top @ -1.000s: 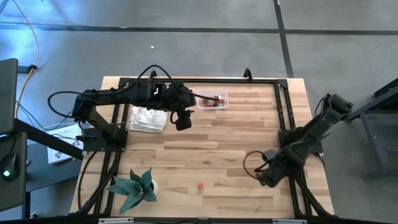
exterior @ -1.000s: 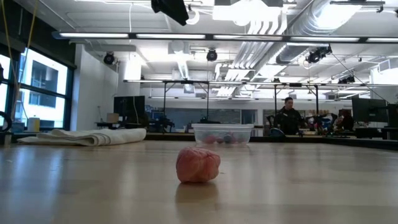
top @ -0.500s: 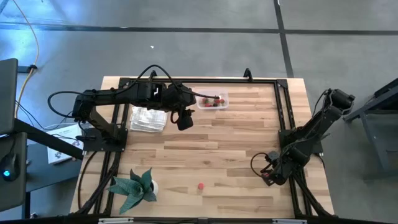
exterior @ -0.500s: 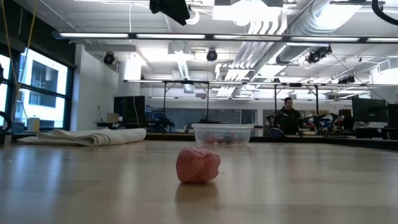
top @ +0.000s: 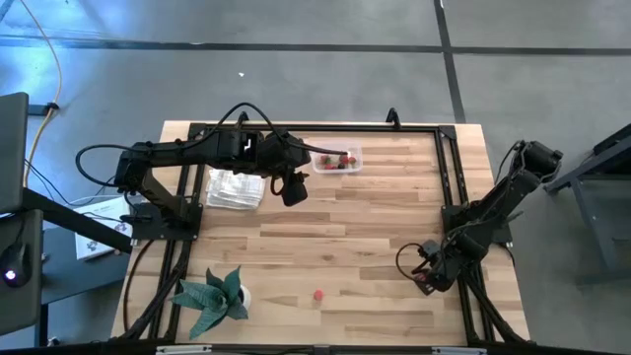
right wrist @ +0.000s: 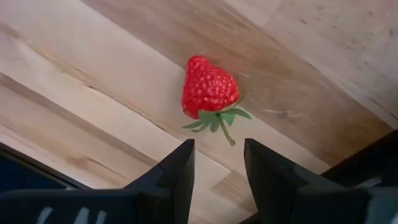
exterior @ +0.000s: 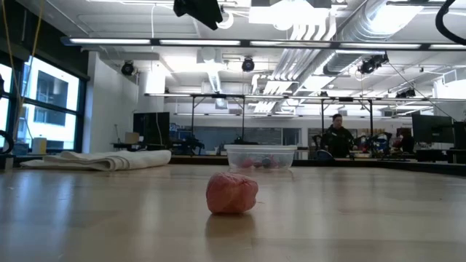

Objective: Pick and placing Produce into tupperware
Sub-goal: Put the red strawberry into the transparent container

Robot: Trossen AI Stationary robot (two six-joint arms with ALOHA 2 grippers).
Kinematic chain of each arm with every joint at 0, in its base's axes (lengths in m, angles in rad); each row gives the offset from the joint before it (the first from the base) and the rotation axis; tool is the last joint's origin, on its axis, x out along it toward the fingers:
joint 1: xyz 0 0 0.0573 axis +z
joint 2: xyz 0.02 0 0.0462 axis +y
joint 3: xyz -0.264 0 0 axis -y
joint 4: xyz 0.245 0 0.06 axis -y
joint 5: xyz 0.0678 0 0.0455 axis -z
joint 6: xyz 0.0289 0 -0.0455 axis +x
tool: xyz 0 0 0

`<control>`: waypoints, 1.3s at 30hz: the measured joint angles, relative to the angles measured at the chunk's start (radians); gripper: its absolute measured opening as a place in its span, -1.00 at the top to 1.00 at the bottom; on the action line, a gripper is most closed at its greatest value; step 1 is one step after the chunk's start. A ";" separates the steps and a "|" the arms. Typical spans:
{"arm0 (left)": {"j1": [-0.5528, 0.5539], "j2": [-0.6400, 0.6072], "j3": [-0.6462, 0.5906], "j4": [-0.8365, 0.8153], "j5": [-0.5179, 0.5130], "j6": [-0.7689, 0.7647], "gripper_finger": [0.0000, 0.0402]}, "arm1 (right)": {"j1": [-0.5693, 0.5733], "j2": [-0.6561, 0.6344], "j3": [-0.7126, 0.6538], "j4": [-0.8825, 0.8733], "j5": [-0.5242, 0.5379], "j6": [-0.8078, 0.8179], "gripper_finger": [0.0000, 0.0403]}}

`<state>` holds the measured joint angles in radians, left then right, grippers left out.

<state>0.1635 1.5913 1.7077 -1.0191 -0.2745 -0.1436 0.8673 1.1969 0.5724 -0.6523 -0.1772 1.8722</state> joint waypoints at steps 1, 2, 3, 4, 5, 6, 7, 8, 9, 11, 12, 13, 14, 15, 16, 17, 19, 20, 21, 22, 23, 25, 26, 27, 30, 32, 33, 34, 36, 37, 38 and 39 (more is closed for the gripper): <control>0.000 0.000 0.000 0.000 -0.001 -0.001 0.19 | 0.000 0.000 0.000 0.000 0.000 -0.007 0.35; 0.000 0.000 0.000 0.000 -0.001 -0.002 0.19 | 0.000 0.000 0.000 0.001 0.001 -0.013 0.35; 0.000 0.000 0.000 0.000 -0.003 -0.002 0.19 | 0.000 0.000 0.000 0.000 0.000 -0.014 0.35; 0.000 0.000 0.000 0.000 -0.006 -0.003 0.19 | 0.000 0.000 0.000 -0.001 0.000 -0.014 0.35; 0.000 0.000 0.000 0.000 -0.007 -0.003 0.19 | 0.000 0.000 0.000 0.000 -0.004 -0.019 0.35; 0.000 0.000 0.000 0.000 -0.008 -0.003 0.19 | 0.000 0.000 0.000 -0.001 -0.008 -0.023 0.35; 0.000 0.000 0.000 0.000 -0.008 -0.003 0.19 | 0.000 0.000 0.000 -0.003 -0.008 -0.029 0.35; 0.000 0.000 0.000 0.000 -0.010 -0.003 0.19 | 0.000 0.000 0.000 -0.006 -0.008 -0.030 0.35; 0.000 0.000 0.000 0.000 -0.014 -0.003 0.19 | 0.000 0.000 0.000 -0.012 -0.010 -0.030 0.35; 0.000 0.000 0.000 0.000 -0.024 -0.003 0.19 | -0.002 0.000 0.000 -0.020 -0.016 -0.030 0.35; 0.000 0.000 0.000 0.000 -0.027 -0.003 0.19 | -0.003 0.000 0.000 -0.022 -0.016 -0.030 0.35; 0.000 0.000 0.000 0.000 -0.028 -0.003 0.19 | -0.003 0.000 0.000 -0.025 -0.018 -0.027 0.35; 0.000 0.000 0.000 0.000 -0.028 -0.003 0.19 | -0.003 0.001 0.000 -0.033 -0.020 -0.014 0.35; 0.000 0.000 0.000 0.000 -0.028 -0.003 0.19 | -0.003 0.003 0.000 -0.043 -0.025 0.001 0.35; 0.000 0.000 0.000 0.000 -0.028 -0.003 0.19 | -0.003 0.007 0.000 -0.047 -0.033 0.015 0.35; 0.000 0.000 0.000 0.000 -0.028 -0.003 0.19 | -0.003 0.012 0.000 -0.046 -0.043 0.027 0.35; 0.000 0.000 0.000 0.000 -0.031 -0.003 0.19 | -0.003 0.030 0.000 -0.033 -0.052 0.038 0.35; 0.000 0.000 0.000 0.000 -0.032 -0.003 0.19 | -0.003 0.041 0.000 -0.016 -0.052 0.039 0.35; 0.000 0.000 0.000 0.001 -0.032 -0.002 0.19 | -0.003 0.051 0.000 0.005 -0.053 0.039 0.35; 0.000 0.000 0.000 0.002 -0.033 0.000 0.19 | -0.004 0.063 0.000 0.024 -0.057 0.039 0.35; 0.000 0.000 0.000 0.004 -0.033 0.001 0.19 | -0.004 0.076 0.000 0.042 -0.061 0.039 0.35; 0.000 0.000 0.000 0.008 -0.033 0.005 0.19 | -0.003 0.099 0.000 0.073 -0.062 0.039 0.35; 0.000 0.000 0.000 0.010 -0.033 0.005 0.19 | -0.003 0.110 0.000 0.084 -0.062 0.039 0.35; 0.000 0.000 0.000 0.012 -0.033 0.005 0.19 | -0.004 0.121 0.000 0.092 -0.062 0.039 0.35; 0.000 0.000 0.000 0.014 -0.032 0.005 0.19 | -0.011 0.144 0.000 0.109 -0.063 0.058 0.35; 0.000 0.000 0.000 0.014 -0.032 0.006 0.19 | -0.023 0.150 0.000 0.111 -0.063 0.058 0.35; 0.000 0.000 0.000 0.015 -0.032 0.008 0.19 | -0.032 0.151 0.000 0.111 -0.062 0.057 0.35; 0.000 0.000 0.000 0.015 -0.032 0.009 0.19 | -0.039 0.151 0.000 0.108 -0.059 0.048 0.35; 0.000 0.000 0.000 0.014 -0.032 0.010 0.19 | -0.054 0.151 0.000 0.097 -0.059 0.030 0.35; 0.000 0.000 0.000 0.014 -0.031 0.010 0.19 | -0.062 0.151 0.000 0.087 -0.059 0.016 0.35; 0.000 0.000 0.000 0.014 -0.027 0.012 0.19 | -0.070 0.151 0.000 0.077 -0.060 0.009 0.35; 0.000 0.000 0.000 0.014 -0.025 0.012 0.19 | -0.078 0.151 0.000 0.066 -0.061 0.004 0.35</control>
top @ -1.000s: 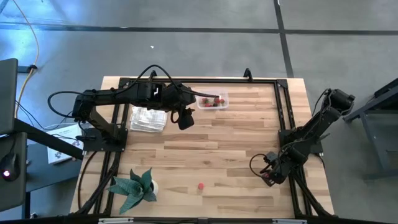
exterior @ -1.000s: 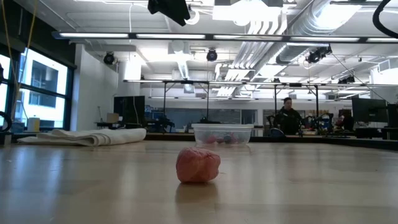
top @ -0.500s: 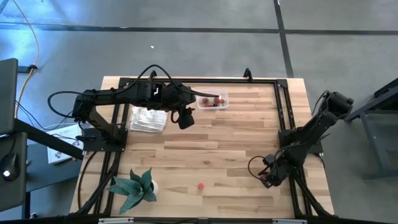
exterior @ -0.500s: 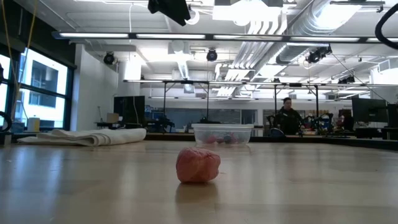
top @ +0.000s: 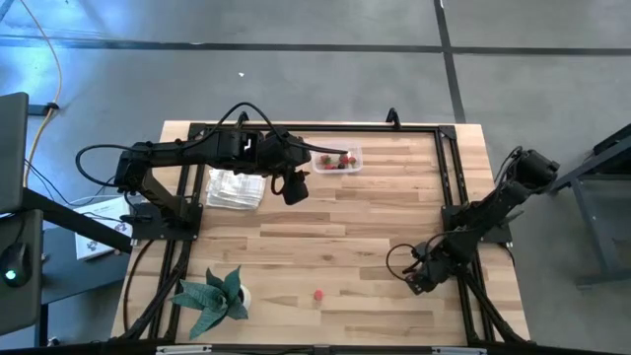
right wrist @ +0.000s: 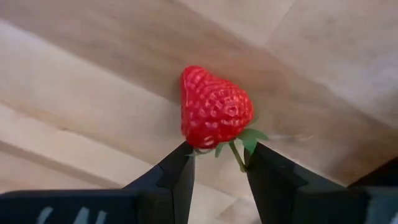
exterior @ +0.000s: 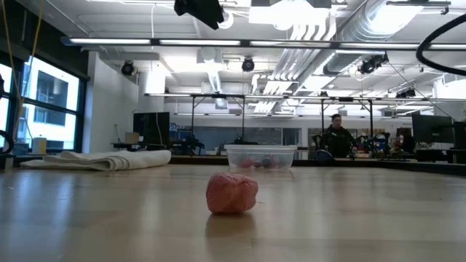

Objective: Pick and placing Produce into tupperware
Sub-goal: Put the red strawberry into the transparent container

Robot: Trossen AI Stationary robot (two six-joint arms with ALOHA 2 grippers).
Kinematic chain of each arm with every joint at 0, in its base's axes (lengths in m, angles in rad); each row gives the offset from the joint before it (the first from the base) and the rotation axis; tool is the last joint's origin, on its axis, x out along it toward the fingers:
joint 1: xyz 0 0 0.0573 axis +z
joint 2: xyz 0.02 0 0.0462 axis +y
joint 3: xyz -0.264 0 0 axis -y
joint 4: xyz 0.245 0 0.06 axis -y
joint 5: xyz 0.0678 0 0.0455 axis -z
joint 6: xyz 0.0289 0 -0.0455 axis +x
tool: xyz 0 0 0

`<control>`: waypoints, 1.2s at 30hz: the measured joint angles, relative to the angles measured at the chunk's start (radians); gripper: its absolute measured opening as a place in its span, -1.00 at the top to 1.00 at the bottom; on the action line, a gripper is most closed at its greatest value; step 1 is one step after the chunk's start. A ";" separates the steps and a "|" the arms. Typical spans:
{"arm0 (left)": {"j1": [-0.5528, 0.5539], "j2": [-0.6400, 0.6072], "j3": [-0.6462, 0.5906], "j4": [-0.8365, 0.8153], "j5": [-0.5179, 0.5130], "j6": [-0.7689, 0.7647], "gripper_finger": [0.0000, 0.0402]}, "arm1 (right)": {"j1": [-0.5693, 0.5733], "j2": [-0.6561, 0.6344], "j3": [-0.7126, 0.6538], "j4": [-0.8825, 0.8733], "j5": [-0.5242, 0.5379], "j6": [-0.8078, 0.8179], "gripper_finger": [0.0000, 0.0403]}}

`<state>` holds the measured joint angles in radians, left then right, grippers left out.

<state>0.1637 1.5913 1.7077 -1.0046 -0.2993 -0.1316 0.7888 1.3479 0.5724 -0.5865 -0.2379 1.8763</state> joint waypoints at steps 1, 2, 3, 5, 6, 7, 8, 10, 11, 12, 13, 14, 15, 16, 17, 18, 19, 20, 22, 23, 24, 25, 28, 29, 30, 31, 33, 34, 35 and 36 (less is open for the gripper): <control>0.000 0.000 0.000 0.000 0.001 0.000 0.19 | -0.008 0.000 0.000 -0.009 0.000 -0.009 0.35; 0.000 0.000 0.000 0.000 0.001 0.000 0.19 | -0.016 0.000 0.000 -0.012 0.000 -0.018 0.35; 0.000 0.000 0.000 0.000 0.001 0.000 0.19 | -0.023 0.000 0.000 -0.011 0.000 -0.028 0.35; 0.000 0.000 0.000 0.000 0.001 0.000 0.19 | -0.036 0.000 0.000 -0.010 -0.001 -0.050 0.35; 0.000 0.000 0.000 0.000 0.001 0.000 0.19 | -0.040 0.000 0.000 -0.009 -0.001 -0.057 0.36; 0.000 0.000 0.000 0.000 0.002 0.000 0.19 | -0.044 0.000 0.000 -0.008 -0.001 -0.061 0.37; 0.000 0.000 0.000 0.000 0.002 0.000 0.19 | -0.048 0.000 0.000 -0.008 -0.001 -0.061 0.39; 0.000 0.000 0.000 0.000 0.002 0.000 0.19 | -0.054 0.000 0.000 -0.006 -0.001 -0.057 0.50; 0.000 0.000 0.000 0.000 0.002 0.000 0.19 | -0.058 0.000 0.000 -0.002 -0.001 -0.053 0.59; 0.000 0.000 0.000 0.000 0.002 0.000 0.19 | -0.061 0.000 0.000 0.003 -0.001 -0.052 0.69; 0.000 0.000 0.000 0.000 0.003 0.000 0.19 | -0.064 0.000 0.000 0.011 -0.001 -0.052 0.81; 0.000 0.000 0.000 0.000 0.004 0.000 0.19 | -0.068 0.000 0.000 0.018 0.000 -0.053 0.90; 0.000 0.000 0.000 0.000 0.004 0.000 0.19 | -0.070 0.000 0.001 0.023 0.003 -0.055 0.95; 0.000 0.000 0.000 0.000 0.004 0.002 0.19 | -0.073 0.000 0.003 0.024 0.014 -0.052 0.95; 0.000 0.000 0.000 0.000 0.004 0.004 0.19 | -0.077 0.000 0.008 0.023 0.026 -0.047 0.94; 0.000 0.000 0.000 0.000 0.004 0.005 0.19 | -0.082 0.000 0.016 0.022 0.039 -0.045 0.96; 0.000 0.000 0.000 0.000 0.004 0.005 0.19 | -0.089 0.000 0.025 0.022 0.057 -0.044 0.98; 0.000 0.000 0.000 0.000 0.004 0.005 0.19 | -0.099 0.000 0.037 0.022 0.079 -0.045 0.98; 0.000 0.000 0.000 0.000 0.004 0.005 0.19 | -0.127 0.000 0.068 0.014 0.131 -0.045 0.99; 0.000 0.000 0.000 0.000 0.004 0.005 0.19 | -0.145 0.000 0.088 0.004 0.157 -0.058 0.99; 0.000 0.000 0.000 0.000 0.004 0.006 0.19 | -0.168 0.000 0.111 -0.009 0.183 -0.078 0.99; 0.000 0.000 0.000 0.000 0.004 0.007 0.19 | -0.194 0.000 0.137 -0.028 0.210 -0.100 0.99; 0.000 0.000 0.000 0.000 0.004 0.007 0.19 | -0.292 0.000 0.232 -0.103 0.304 -0.219 1.00; 0.000 0.000 0.000 0.000 0.004 0.007 0.19 | -0.330 0.000 0.270 -0.133 0.337 -0.274 1.00; 0.000 0.000 0.000 0.000 0.004 0.007 0.19 | -0.370 -0.001 0.308 -0.166 0.369 -0.329 1.00; 0.000 0.000 0.000 0.000 0.004 0.007 0.19 | -0.411 -0.001 0.349 -0.199 0.403 -0.394 1.00; 0.000 0.000 0.000 0.000 0.004 0.007 0.19 | -0.500 -0.001 0.431 -0.255 0.461 -0.537 1.00; 0.000 0.000 0.000 0.000 0.004 0.007 0.19 | -0.545 -0.001 0.471 -0.277 0.484 -0.613 1.00; 0.000 0.000 0.000 -0.001 0.004 0.007 0.19 | -0.592 -0.001 0.508 -0.294 0.501 -0.697 1.00; 0.000 0.000 0.000 -0.002 0.004 0.007 0.19 | -0.642 -0.001 0.543 -0.307 0.511 -0.780 1.00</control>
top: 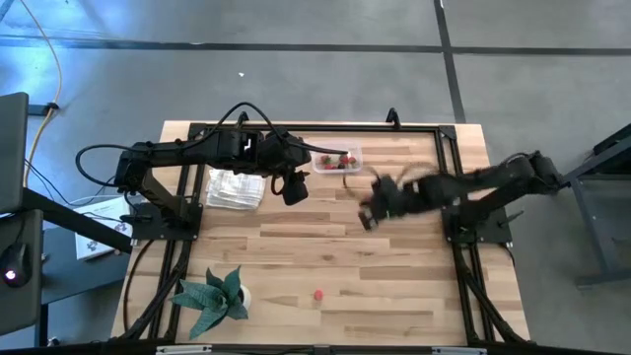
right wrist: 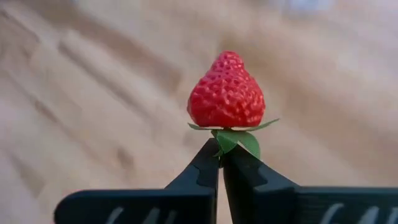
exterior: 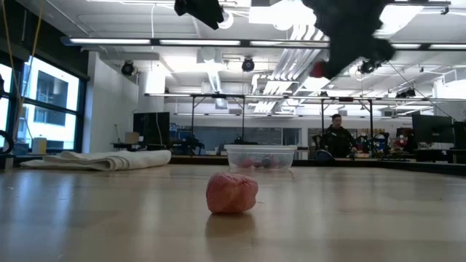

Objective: Pick and placing Produce into tupperware
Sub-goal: Put the red strawberry into the transparent container

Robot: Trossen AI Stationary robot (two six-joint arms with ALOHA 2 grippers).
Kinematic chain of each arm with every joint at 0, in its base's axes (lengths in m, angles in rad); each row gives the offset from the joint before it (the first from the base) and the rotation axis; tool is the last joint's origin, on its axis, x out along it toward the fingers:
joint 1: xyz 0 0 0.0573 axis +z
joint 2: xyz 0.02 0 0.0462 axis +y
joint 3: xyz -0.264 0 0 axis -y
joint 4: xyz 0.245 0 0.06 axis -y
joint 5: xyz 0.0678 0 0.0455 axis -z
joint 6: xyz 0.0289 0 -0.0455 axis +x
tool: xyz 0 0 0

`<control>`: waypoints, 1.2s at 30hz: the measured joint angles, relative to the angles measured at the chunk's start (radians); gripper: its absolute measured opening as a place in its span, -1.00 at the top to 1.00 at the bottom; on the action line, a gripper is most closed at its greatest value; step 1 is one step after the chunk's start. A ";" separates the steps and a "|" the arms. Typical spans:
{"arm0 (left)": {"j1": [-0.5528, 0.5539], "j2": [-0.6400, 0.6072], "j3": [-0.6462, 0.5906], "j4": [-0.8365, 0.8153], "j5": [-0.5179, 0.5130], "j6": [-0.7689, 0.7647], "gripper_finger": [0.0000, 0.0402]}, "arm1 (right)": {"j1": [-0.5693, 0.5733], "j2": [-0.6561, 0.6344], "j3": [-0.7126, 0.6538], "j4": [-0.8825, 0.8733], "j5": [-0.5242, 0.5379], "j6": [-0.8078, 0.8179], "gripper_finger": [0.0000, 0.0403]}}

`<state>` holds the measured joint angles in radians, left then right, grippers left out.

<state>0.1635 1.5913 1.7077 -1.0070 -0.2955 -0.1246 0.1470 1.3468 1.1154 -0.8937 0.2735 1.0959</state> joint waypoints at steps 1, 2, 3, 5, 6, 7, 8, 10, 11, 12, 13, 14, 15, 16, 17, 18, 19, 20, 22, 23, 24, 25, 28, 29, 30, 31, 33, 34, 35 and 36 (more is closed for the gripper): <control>0.000 0.000 0.000 -0.004 0.000 0.000 0.19 | -0.047 0.000 0.032 -0.005 0.006 -0.084 1.00; 0.000 0.000 0.000 -0.011 0.000 0.000 0.19 | -0.092 0.000 0.058 -0.004 0.006 -0.168 1.00; 0.000 0.000 0.000 -0.018 0.000 0.000 0.19 | -0.142 0.000 0.083 -0.004 0.006 -0.251 1.00; 0.000 0.000 0.000 -0.028 -0.004 -0.003 0.19 | -0.228 0.000 0.118 -0.001 -0.004 -0.392 1.00; 0.000 0.000 0.000 -0.037 -0.010 -0.004 0.19 | -0.274 0.000 0.127 0.002 -0.017 -0.451 1.00; 0.000 0.000 0.000 -0.047 -0.015 -0.010 0.19 | -0.315 0.000 0.131 0.006 -0.026 -0.499 1.00; 0.000 0.000 0.000 -0.058 -0.022 -0.016 0.19 | -0.357 0.000 0.131 0.011 -0.041 -0.544 1.00; 0.000 0.000 0.000 -0.077 -0.035 -0.031 0.19 | -0.428 0.004 0.123 0.039 -0.063 -0.619 1.00; 0.000 0.000 0.000 -0.082 -0.037 -0.039 0.19 | -0.459 0.010 0.115 0.063 -0.082 -0.650 1.00; 0.000 0.000 0.000 -0.086 -0.037 -0.046 0.19 | -0.488 0.021 0.107 0.081 -0.103 -0.674 1.00; 0.000 0.000 0.000 -0.091 -0.037 -0.053 0.19 | -0.512 0.037 0.098 0.102 -0.130 -0.699 1.00; 0.000 0.000 0.000 -0.093 -0.037 -0.063 0.19 | -0.530 0.058 0.095 0.132 -0.158 -0.720 1.00; 0.000 0.000 0.000 -0.094 -0.037 -0.070 0.19 | -0.544 0.082 0.094 0.162 -0.184 -0.739 1.00; 0.000 0.000 0.000 -0.094 -0.037 -0.078 0.19 | -0.556 0.109 0.094 0.189 -0.209 -0.760 1.00; 0.000 0.000 0.000 -0.094 -0.037 -0.086 0.19 | -0.564 0.138 0.094 0.215 -0.233 -0.782 1.00; 0.000 0.000 0.000 -0.094 -0.038 -0.093 0.19 | -0.570 0.170 0.094 0.243 -0.256 -0.802 1.00; 0.000 0.000 0.000 -0.094 -0.038 -0.101 0.19 | -0.576 0.205 0.094 0.273 -0.273 -0.818 1.00; 0.000 0.000 0.000 -0.094 -0.038 -0.110 0.19 | -0.581 0.235 0.094 0.294 -0.289 -0.832 1.00; 0.000 0.000 0.000 -0.095 -0.038 -0.126 0.19 | -0.592 0.297 0.094 0.335 -0.321 -0.850 1.00; 0.000 0.000 0.000 -0.095 -0.038 -0.132 0.19 | -0.596 0.323 0.094 0.351 -0.335 -0.854 1.00; 0.000 0.000 0.000 -0.095 -0.038 -0.137 0.19 | -0.600 0.352 0.094 0.363 -0.339 -0.861 1.00; 0.000 0.000 0.000 -0.095 -0.039 -0.141 0.19 | -0.603 0.378 0.094 0.379 -0.339 -0.868 1.00; 0.000 0.000 0.000 -0.095 -0.040 -0.146 0.19 | -0.611 0.437 0.094 0.424 -0.345 -0.878 1.00; 0.000 0.000 0.000 -0.095 -0.040 -0.146 0.19 | -0.613 0.451 0.094 0.434 -0.347 -0.878 1.00; 0.000 0.000 0.000 -0.095 -0.040 -0.146 0.19 | -0.614 0.463 0.094 0.436 -0.354 -0.878 1.00; 0.000 0.000 0.000 -0.095 -0.040 -0.147 0.19 | -0.615 0.472 0.093 0.440 -0.360 -0.878 1.00; 0.000 0.000 0.000 -0.095 -0.040 -0.150 0.19 | -0.615 0.478 0.093 0.442 -0.376 -0.895 1.00; 0.000 0.000 0.000 -0.095 -0.040 -0.151 0.19 | -0.615 0.478 0.094 0.443 -0.387 -0.904 0.99; 0.000 0.000 0.000 -0.095 -0.040 -0.151 0.19 | -0.615 0.478 0.094 0.444 -0.396 -0.906 0.98; 0.000 0.000 0.000 -0.095 -0.040 -0.151 0.19 | -0.615 0.478 0.093 0.444 -0.404 -0.907 0.97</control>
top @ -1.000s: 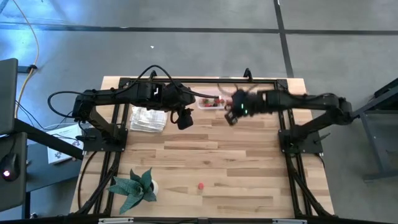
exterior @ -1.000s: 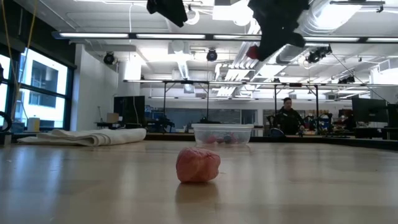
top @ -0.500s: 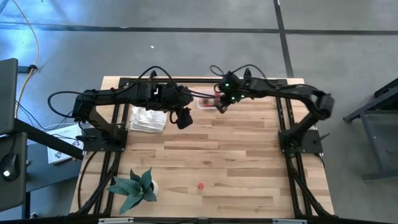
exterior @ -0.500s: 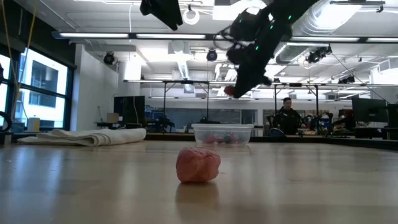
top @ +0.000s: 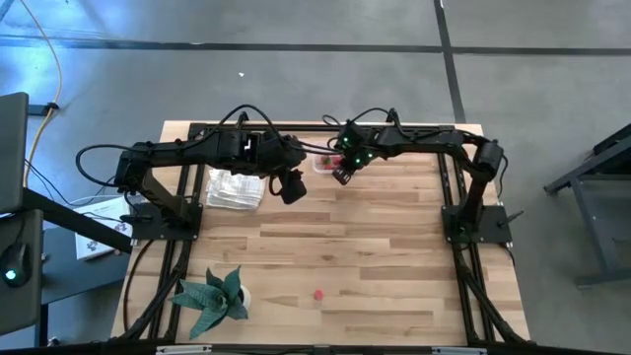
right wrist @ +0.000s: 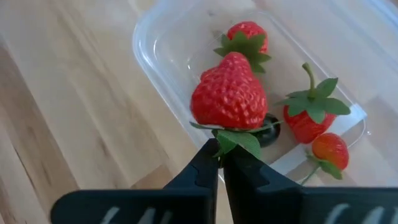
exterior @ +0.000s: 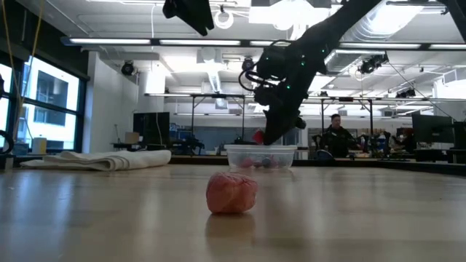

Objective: Pick and placing Produce into tupperware
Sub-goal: Put the red strawberry into the transparent container, then put the pink apricot into the transparent container

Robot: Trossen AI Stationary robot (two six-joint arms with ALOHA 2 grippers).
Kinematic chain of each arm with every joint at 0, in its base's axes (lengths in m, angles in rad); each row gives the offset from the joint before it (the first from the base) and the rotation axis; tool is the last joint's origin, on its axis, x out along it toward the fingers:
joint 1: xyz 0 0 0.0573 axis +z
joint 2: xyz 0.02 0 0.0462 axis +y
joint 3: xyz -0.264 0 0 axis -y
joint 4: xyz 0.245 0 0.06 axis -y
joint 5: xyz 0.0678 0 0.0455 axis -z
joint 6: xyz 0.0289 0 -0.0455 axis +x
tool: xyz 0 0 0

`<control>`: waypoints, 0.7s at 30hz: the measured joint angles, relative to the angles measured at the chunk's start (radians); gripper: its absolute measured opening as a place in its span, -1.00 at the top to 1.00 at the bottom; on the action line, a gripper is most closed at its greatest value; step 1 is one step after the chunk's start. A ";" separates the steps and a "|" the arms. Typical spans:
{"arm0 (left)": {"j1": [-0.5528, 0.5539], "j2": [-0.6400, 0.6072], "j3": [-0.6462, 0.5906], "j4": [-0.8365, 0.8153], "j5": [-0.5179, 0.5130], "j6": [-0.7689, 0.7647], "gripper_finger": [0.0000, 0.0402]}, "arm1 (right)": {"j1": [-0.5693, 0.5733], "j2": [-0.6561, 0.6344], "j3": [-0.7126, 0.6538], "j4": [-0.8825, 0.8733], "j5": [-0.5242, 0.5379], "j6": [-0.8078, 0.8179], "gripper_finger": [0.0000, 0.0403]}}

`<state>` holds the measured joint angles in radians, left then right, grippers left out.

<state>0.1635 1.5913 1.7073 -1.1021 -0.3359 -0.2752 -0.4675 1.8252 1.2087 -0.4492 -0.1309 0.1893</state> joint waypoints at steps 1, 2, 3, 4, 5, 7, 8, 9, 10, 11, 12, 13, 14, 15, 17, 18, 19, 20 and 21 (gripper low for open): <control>0.000 0.000 0.000 0.000 0.000 0.000 0.19 | 0.000 0.000 0.000 -0.001 -0.002 -0.002 0.95; 0.000 0.000 0.000 0.000 0.000 0.000 0.19 | 0.000 0.000 0.000 -0.001 -0.004 -0.003 0.92; 0.000 0.000 0.000 0.000 0.000 0.000 0.19 | 0.000 0.000 0.000 -0.001 -0.004 -0.005 0.89; 0.000 0.000 0.000 0.000 0.000 0.000 0.19 | 0.000 0.000 0.000 -0.001 -0.004 -0.007 0.85; 0.000 0.000 0.000 0.000 0.000 0.000 0.19 | 0.000 0.000 0.000 -0.001 -0.004 -0.007 0.81; 0.000 0.000 0.000 0.000 0.000 0.000 0.19 | 0.000 0.000 0.000 -0.002 -0.004 -0.007 0.72; 0.000 0.000 0.000 0.000 0.000 0.000 0.19 | 0.000 0.000 0.000 -0.003 -0.004 -0.007 0.67; 0.000 0.000 0.000 -0.001 0.000 0.001 0.19 | 0.000 0.000 0.000 -0.005 -0.004 -0.004 0.63; 0.000 0.000 0.000 -0.002 0.001 0.004 0.19 | 0.000 0.000 0.004 -0.017 -0.007 0.007 0.59; 0.000 0.000 0.000 -0.004 0.002 0.011 0.19 | 0.000 0.000 0.014 -0.040 -0.017 0.013 0.55; 0.000 0.000 0.000 -0.009 0.008 0.023 0.19 | 0.000 0.000 0.029 -0.064 -0.032 0.014 0.52; -0.003 0.000 0.000 -0.013 0.015 0.035 0.19 | 0.000 -0.002 0.050 -0.089 -0.046 0.013 0.49; -0.010 0.002 0.000 -0.016 0.028 0.044 0.19 | 0.000 -0.009 0.073 -0.119 -0.056 0.012 0.46; -0.019 0.010 0.000 -0.017 0.031 0.056 0.19 | 0.000 -0.016 0.095 -0.150 -0.056 0.007 0.44; -0.033 0.021 -0.002 -0.023 0.043 0.079 0.19 | 0.001 -0.036 0.147 -0.205 -0.051 -0.013 0.41; -0.045 0.031 -0.005 -0.025 0.049 0.091 0.19 | 0.003 -0.049 0.173 -0.234 -0.038 -0.017 0.40; -0.061 0.042 -0.013 0.002 0.056 0.104 0.19 | 0.004 -0.065 0.201 -0.259 -0.029 -0.025 0.40; -0.074 0.047 -0.029 0.032 0.071 0.114 0.19 | 0.004 -0.082 0.231 -0.287 -0.022 -0.031 0.40; -0.081 0.051 -0.054 0.044 0.089 0.126 0.19 | 0.004 -0.100 0.262 -0.317 -0.004 -0.034 0.40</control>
<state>0.0821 1.6427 1.6530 -1.0583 -0.2472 -0.1497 -0.4633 1.7256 1.4709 -0.7665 -0.1347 0.1558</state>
